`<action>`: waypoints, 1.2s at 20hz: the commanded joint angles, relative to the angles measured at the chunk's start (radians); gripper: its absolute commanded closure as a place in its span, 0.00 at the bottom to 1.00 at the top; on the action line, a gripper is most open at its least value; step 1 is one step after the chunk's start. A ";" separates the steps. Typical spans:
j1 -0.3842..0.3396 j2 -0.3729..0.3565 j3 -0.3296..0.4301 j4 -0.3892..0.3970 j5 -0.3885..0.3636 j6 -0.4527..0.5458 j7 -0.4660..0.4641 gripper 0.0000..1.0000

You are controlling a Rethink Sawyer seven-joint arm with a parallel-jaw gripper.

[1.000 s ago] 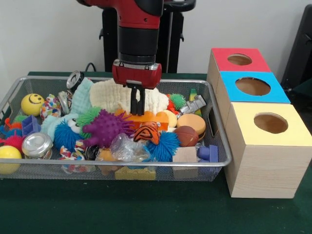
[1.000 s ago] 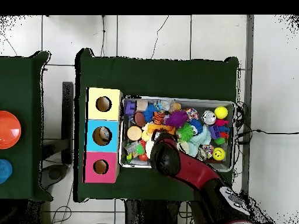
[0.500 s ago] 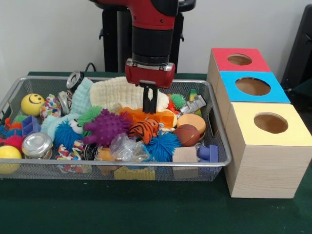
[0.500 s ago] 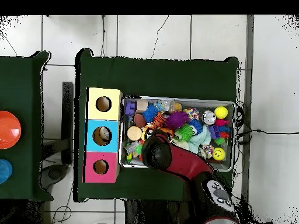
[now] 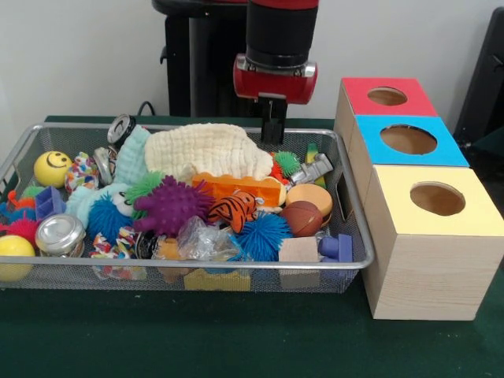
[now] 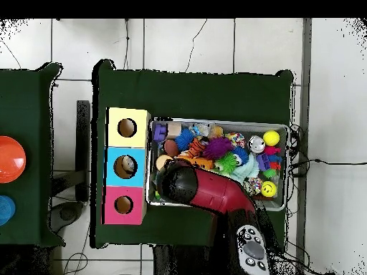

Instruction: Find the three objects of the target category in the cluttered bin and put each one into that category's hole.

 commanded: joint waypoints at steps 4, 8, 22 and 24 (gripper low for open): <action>-0.061 -0.040 0.050 -0.152 -0.029 0.073 0.049 1.00; -0.070 0.012 0.077 -0.247 -0.035 0.162 0.012 1.00; -0.151 0.180 0.241 -0.469 -0.104 0.222 -0.124 1.00; -0.169 0.195 0.264 -0.444 -0.110 0.161 -0.105 1.00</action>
